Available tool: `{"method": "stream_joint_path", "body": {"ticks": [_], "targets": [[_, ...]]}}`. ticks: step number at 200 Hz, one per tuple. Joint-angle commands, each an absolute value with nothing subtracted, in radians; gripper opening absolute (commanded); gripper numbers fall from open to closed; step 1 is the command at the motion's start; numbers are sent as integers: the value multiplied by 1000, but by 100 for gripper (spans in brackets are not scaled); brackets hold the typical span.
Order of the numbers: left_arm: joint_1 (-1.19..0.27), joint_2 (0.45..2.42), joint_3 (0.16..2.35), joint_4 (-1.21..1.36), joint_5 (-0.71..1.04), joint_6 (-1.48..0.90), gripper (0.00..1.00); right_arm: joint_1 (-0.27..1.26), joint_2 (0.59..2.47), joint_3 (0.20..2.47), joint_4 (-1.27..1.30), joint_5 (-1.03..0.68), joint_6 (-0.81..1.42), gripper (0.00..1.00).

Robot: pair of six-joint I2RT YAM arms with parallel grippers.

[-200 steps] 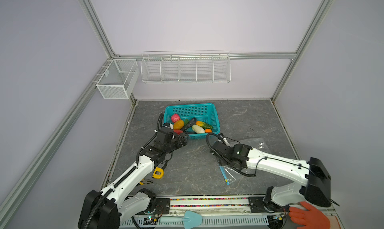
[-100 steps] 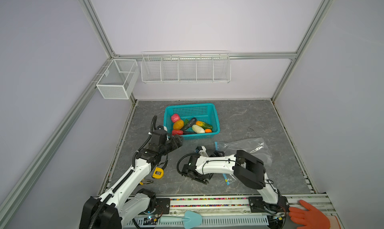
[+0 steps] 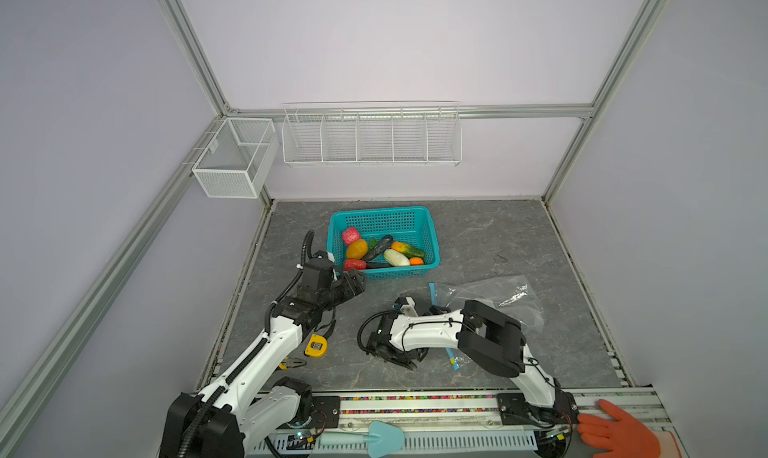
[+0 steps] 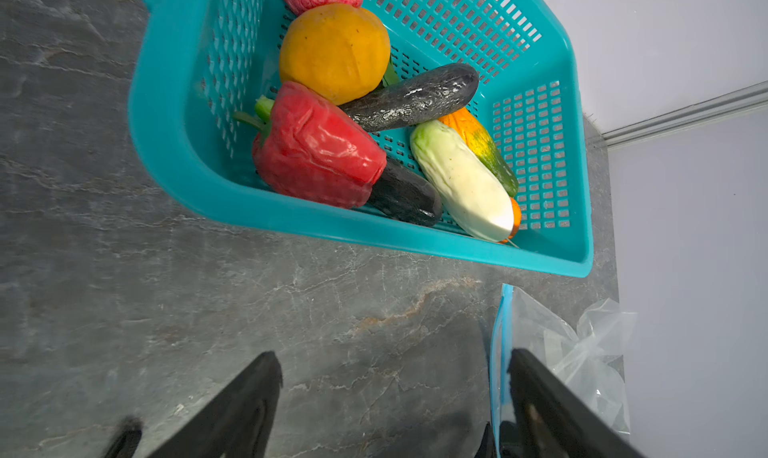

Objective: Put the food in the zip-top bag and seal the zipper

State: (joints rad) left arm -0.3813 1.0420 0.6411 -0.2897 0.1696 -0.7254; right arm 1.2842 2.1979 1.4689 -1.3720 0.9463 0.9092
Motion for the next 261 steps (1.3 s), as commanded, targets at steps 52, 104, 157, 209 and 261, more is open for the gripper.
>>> {"method": "stream_joint_path", "body": {"ticks": [52, 104, 157, 209, 261], "targets": [[-377, 1060, 637, -271, 198, -719, 87, 1278, 2222, 1453, -1411, 970, 993, 90], [-376, 1088, 635, -239, 224, -742, 87, 1262, 2205, 1437, -1419, 993, 1022, 99], [-377, 1126, 639, -224, 264, -751, 87, 1246, 2186, 1425, -1408, 991, 1020, 78], [-376, 1121, 632, -219, 263, -753, 87, 1244, 2172, 1425, -1406, 991, 1021, 61], [-376, 1108, 629, -224, 258, -753, 87, 1228, 2160, 1395, -1393, 989, 1032, 46]]}}
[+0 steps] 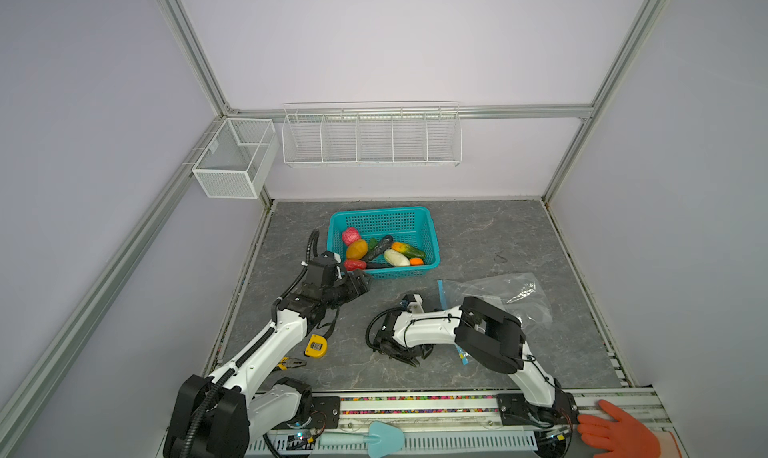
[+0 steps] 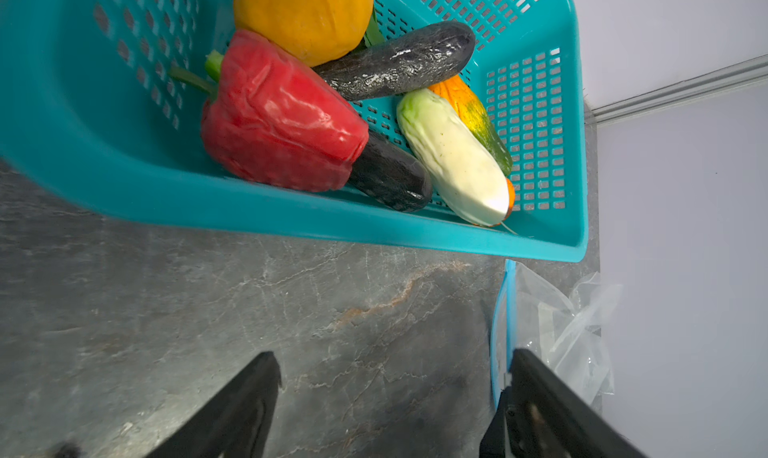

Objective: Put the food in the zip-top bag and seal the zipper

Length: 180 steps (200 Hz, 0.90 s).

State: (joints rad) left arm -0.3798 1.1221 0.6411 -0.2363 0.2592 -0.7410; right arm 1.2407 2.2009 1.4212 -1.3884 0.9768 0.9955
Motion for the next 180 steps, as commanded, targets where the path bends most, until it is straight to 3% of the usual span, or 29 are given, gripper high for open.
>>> {"method": "stream_joint_path", "body": {"ticks": [1, 36, 70, 88, 130, 180], "targets": [[-376, 1109, 629, -224, 258, -753, 87, 1228, 2160, 1395, -1391, 990, 1032, 46], [-376, 1105, 627, -224, 255, -750, 87, 1217, 2177, 1387, -1423, 1009, 1061, 51], [-377, 1110, 626, -222, 257, -750, 87, 1221, 2170, 1386, -1437, 993, 1094, 87], [-376, 1114, 629, -224, 257, -746, 87, 1227, 2133, 1373, -1403, 975, 1087, 97], [-377, 1120, 635, -221, 258, -747, 87, 1190, 2120, 1287, -1330, 945, 1083, 99], [-376, 1127, 635, -218, 261, -751, 87, 1177, 2129, 1275, -1296, 940, 1085, 90]]}}
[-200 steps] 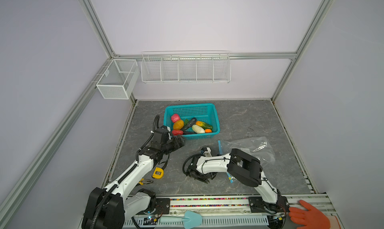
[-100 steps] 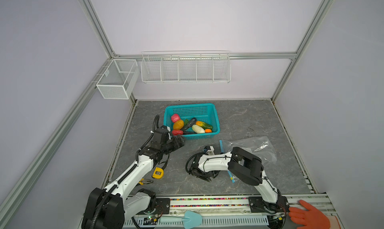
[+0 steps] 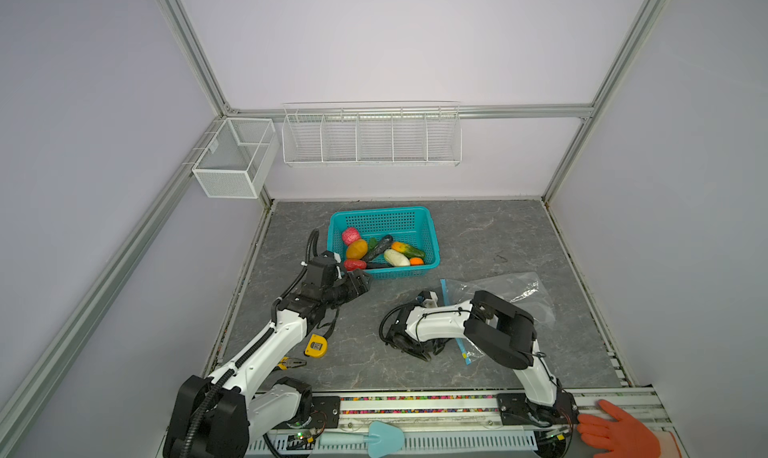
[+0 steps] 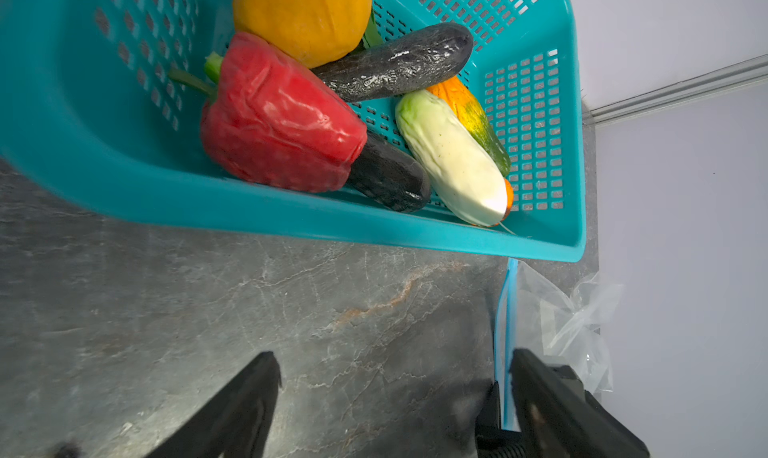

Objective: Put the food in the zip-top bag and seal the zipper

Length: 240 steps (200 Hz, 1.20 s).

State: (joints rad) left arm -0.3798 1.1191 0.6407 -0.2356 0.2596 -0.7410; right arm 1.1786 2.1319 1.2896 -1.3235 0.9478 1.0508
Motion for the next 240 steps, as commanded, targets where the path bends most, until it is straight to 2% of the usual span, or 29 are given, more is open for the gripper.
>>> {"method": "stream_joint_path", "body": {"ticks": [1, 65, 164, 193, 240], "targets": [[-377, 1127, 635, -218, 262, -750, 87, 1178, 2128, 1275, -1295, 940, 1086, 89], [-376, 1134, 637, -208, 268, -749, 87, 1166, 2096, 1248, -1268, 934, 1083, 56], [-376, 1122, 629, -211, 265, -748, 87, 1161, 2040, 1246, -1259, 941, 1070, 27], [-377, 1121, 629, -209, 267, -748, 87, 1159, 2026, 1240, -1258, 944, 1068, 7], [-376, 1118, 629, -212, 264, -746, 87, 1154, 1996, 1265, -1298, 958, 1071, 6]]}}
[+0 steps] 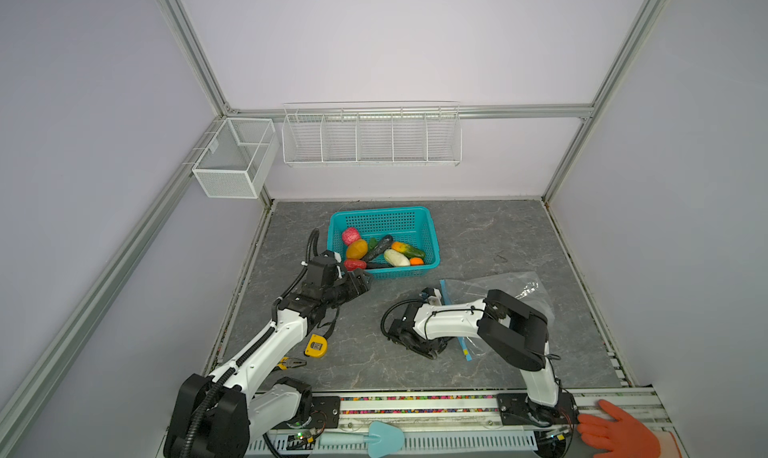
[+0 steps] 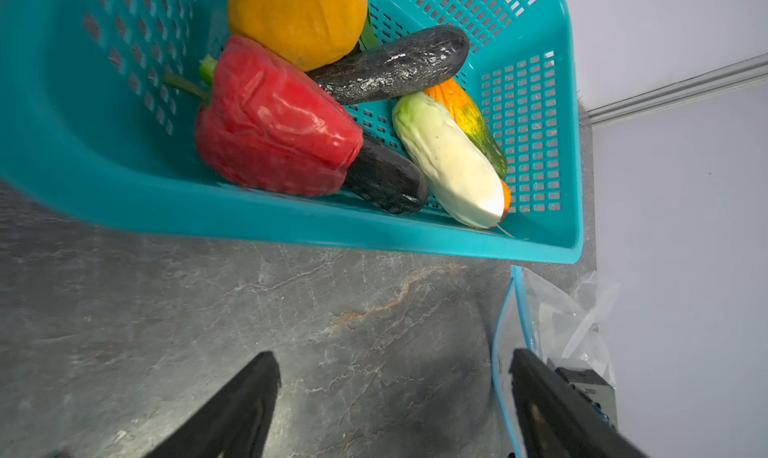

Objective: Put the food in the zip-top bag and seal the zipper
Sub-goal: 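Carry the held bag toward the basket beside the left gripper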

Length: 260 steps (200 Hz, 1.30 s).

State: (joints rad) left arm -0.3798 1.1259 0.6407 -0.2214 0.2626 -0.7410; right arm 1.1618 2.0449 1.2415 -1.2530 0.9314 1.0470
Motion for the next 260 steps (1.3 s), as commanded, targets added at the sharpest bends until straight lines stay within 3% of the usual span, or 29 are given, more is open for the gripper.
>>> {"method": "stream_joint_path", "body": {"ticks": [1, 49, 105, 139, 173, 260], "targets": [[-377, 1119, 629, -212, 264, -746, 87, 1154, 1994, 1266, -1299, 958, 1071, 6], [-376, 1127, 653, -203, 284, -744, 86, 1104, 1812, 1277, -1221, 937, 937, 6], [-442, 1189, 729, -67, 403, -766, 75, 953, 1531, 1220, -906, 684, 647, 6], [-566, 1254, 758, 112, 459, -749, 67, 900, 1474, 1213, -839, 576, 611, 6], [-650, 1356, 850, 132, 499, -713, 61, 850, 1424, 1193, -793, 489, 590, 6], [-744, 1568, 998, 221, 549, -716, 54, 756, 1295, 1119, -671, 345, 535, 6]]}}
